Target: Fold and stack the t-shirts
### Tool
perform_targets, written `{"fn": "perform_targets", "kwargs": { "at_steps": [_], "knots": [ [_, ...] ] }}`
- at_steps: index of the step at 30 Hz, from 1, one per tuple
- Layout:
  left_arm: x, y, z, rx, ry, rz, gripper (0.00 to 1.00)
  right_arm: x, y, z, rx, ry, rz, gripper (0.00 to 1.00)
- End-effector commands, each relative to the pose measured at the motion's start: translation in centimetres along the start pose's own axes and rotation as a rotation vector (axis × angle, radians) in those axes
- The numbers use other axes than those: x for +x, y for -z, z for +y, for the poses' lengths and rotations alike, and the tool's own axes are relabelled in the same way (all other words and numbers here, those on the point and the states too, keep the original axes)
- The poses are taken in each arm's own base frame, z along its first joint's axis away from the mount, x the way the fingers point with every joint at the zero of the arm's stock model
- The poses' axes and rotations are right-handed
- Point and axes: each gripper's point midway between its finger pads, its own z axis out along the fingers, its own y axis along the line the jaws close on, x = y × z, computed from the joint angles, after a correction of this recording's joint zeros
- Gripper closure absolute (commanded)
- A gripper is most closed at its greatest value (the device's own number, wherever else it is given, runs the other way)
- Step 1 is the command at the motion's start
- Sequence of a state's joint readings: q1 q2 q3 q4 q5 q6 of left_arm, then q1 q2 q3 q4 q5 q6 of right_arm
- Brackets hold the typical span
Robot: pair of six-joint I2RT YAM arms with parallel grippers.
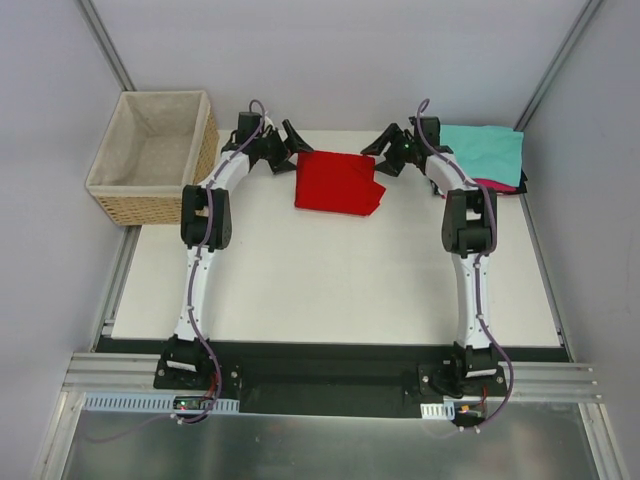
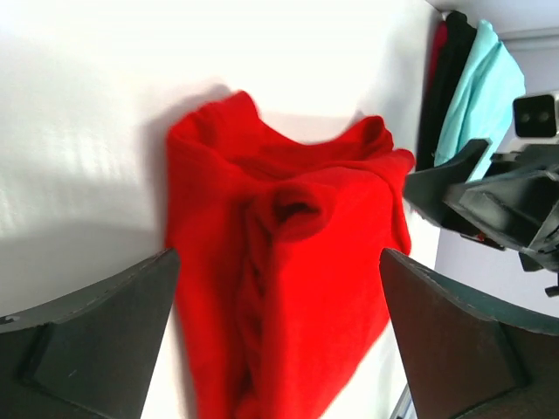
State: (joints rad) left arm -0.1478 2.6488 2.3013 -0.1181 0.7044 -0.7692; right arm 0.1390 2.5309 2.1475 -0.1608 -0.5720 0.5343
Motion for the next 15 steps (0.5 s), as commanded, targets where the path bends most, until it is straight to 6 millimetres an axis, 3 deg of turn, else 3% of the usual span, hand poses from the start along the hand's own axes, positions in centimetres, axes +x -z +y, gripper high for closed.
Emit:
{"fn": "perform_targets", "kwargs": {
  "at_steps": [1,2,3,4,5,7,8,12,13,15],
  "knots": [
    [-1.8,1.0,-2.0,0.052,-0.036,-0.027,0.01,-2.1,0.9,2.5,-0.049,0.038,-0.065,0.12],
    [-1.8,1.2,-2.4,0.056,-0.039,-0.025,0.01,-2.8,2.1,3.9,-0.05,0.065,-0.101,0.09],
    [-1.7,1.5,-2.8,0.058,-0.044,-0.027,0.01,-2.1,2.3,3.5,-0.033,0.097,-0.105,0.04],
    [-1.7,2.3,-4.0,0.062,-0.054,-0.033,0.01,-1.7,3.0,4.6,-0.035,0.134,-0.119,0.02],
    [-1.8,2.9,-4.6,0.061,-0.067,-0.041,0.01,-2.3,5.2,7.5,-0.051,0.188,-0.173,0.01],
    [-1.4,4.6,-7.1,0.069,-0.095,-0.052,0.01,-0.8,6.5,9.4,-0.056,0.261,-0.174,0.01],
    [-1.1,5.2,-7.9,0.07,-0.104,-0.056,0.01,-0.8,8.5,12.1,-0.09,0.296,-0.2,0.01],
    [1.1,8.0,-11.6,0.067,-0.154,-0.07,0.01,2.0,11.0,15.4,-0.143,0.333,-0.168,0.01],
    [2.2,8.9,-13.1,0.078,-0.181,-0.066,0.01,3.7,10.9,15.2,-0.138,0.344,-0.137,0.01],
    [3.7,9.4,-13.6,0.072,-0.193,-0.051,0.01,4.6,12.5,16.2,-0.141,0.379,-0.157,0.01]
  ]
}}
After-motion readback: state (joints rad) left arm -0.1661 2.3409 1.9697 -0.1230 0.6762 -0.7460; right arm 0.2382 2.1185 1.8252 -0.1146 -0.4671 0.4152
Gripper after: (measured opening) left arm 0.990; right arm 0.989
